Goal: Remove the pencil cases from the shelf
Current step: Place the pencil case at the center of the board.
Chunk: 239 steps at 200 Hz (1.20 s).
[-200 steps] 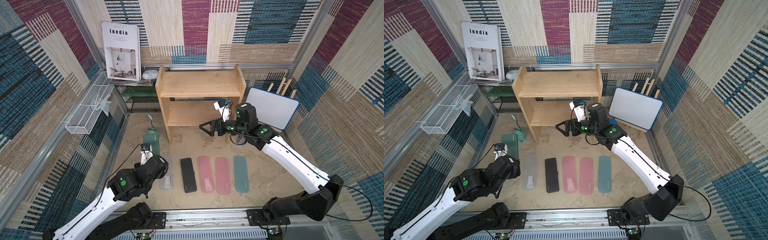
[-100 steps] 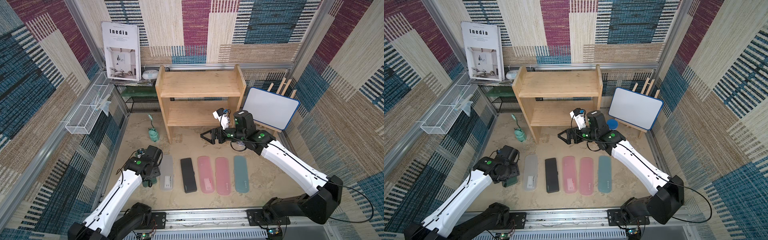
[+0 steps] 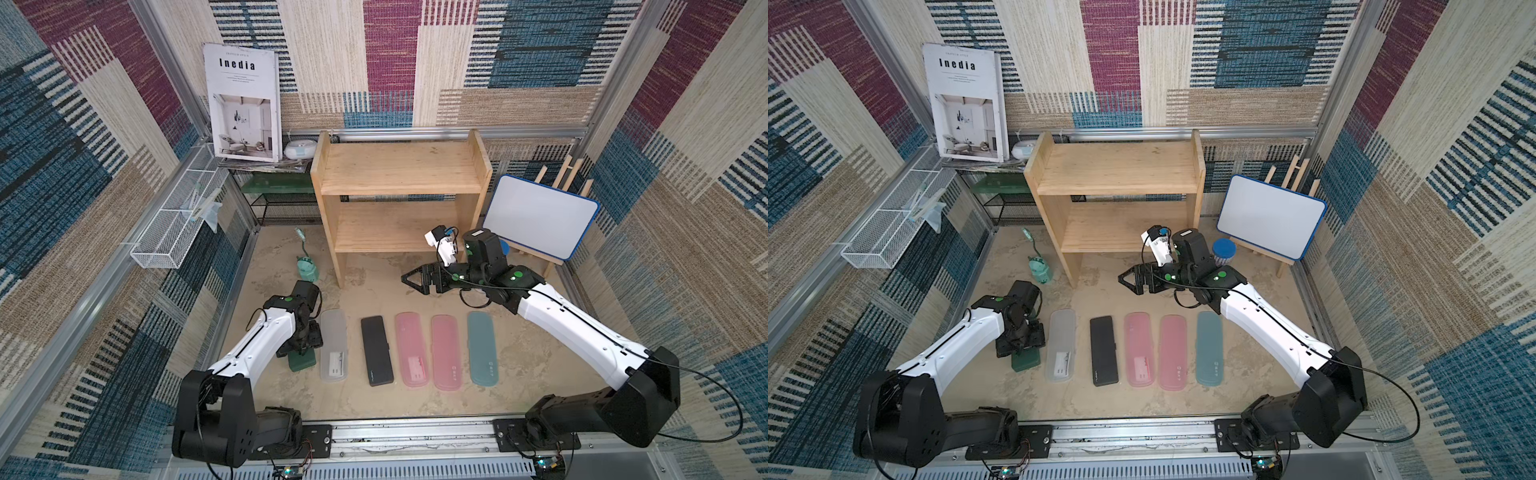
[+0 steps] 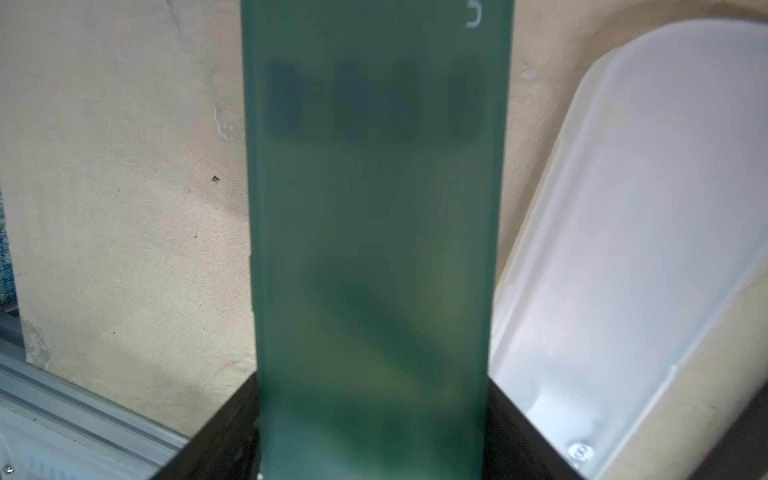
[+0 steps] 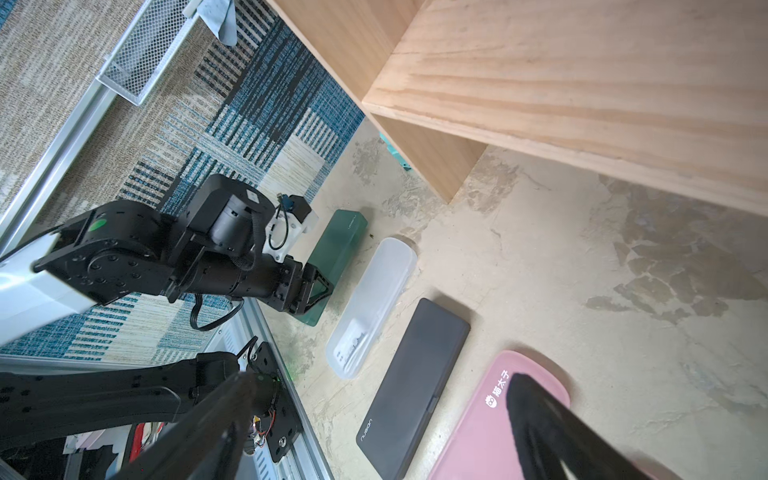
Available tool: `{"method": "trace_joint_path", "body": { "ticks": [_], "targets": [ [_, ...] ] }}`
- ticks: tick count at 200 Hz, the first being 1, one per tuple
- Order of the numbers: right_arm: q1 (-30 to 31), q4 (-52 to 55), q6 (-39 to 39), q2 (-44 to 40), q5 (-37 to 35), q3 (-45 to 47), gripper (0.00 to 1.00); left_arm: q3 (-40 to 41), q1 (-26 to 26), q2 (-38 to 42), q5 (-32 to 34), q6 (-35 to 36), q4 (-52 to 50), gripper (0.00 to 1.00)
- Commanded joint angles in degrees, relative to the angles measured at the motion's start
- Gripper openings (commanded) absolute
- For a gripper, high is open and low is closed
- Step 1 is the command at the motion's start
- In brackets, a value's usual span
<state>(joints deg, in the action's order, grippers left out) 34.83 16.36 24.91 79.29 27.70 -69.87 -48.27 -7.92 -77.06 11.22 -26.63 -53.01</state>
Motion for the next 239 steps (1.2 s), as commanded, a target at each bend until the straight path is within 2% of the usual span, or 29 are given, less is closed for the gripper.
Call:
{"method": "trace_joint_path", "body": {
  "ticks": [1, 22, 57, 86, 120, 154, 200, 239],
  "targets": [
    [0.0, -1.5, 0.5, -0.2, 0.5, 0.7, 0.99, -0.1, 0.5, -1.7, 1.3, 0.9, 0.4, 0.78],
    [0.0, -1.5, 0.6, -0.2, 0.7, 1.2, 0.99, 0.0, 1.4, -2.9, 1.4, 0.6, 0.5, 0.80],
    [0.0, -1.1, 0.1, -0.2, 0.7, 1.4, 0.99, -0.7, 2.1, -3.8, 3.8, -0.2, -0.1, 0.96],
    [-0.1, -0.5, -0.8, -0.5, -0.3, 1.6, 0.99, -0.8, 4.1, -2.4, 2.4, 0.0, 2.8, 0.99],
    [-0.1, -0.5, -1.4, -0.5, -1.1, 2.5, 0.99, -2.0, 6.9, -4.0, -3.3, 0.7, 7.6, 1.00],
    [-0.2, -0.1, -1.5, -0.3, -1.7, 2.6, 0.99, -4.9, 7.5, -10.0, -6.5, 1.7, 9.5, 0.99],
    [-0.4, 0.2, -1.4, -0.3, -2.5, 3.1, 0.99, -5.6, 7.7, -12.6, -5.9, 1.7, 10.1, 0.89],
    [-0.5, 0.3, -1.3, -0.2, -2.7, 3.7, 0.99, -5.4, 7.9, -13.2, -3.1, 3.1, 8.6, 0.89]
  ]
}}
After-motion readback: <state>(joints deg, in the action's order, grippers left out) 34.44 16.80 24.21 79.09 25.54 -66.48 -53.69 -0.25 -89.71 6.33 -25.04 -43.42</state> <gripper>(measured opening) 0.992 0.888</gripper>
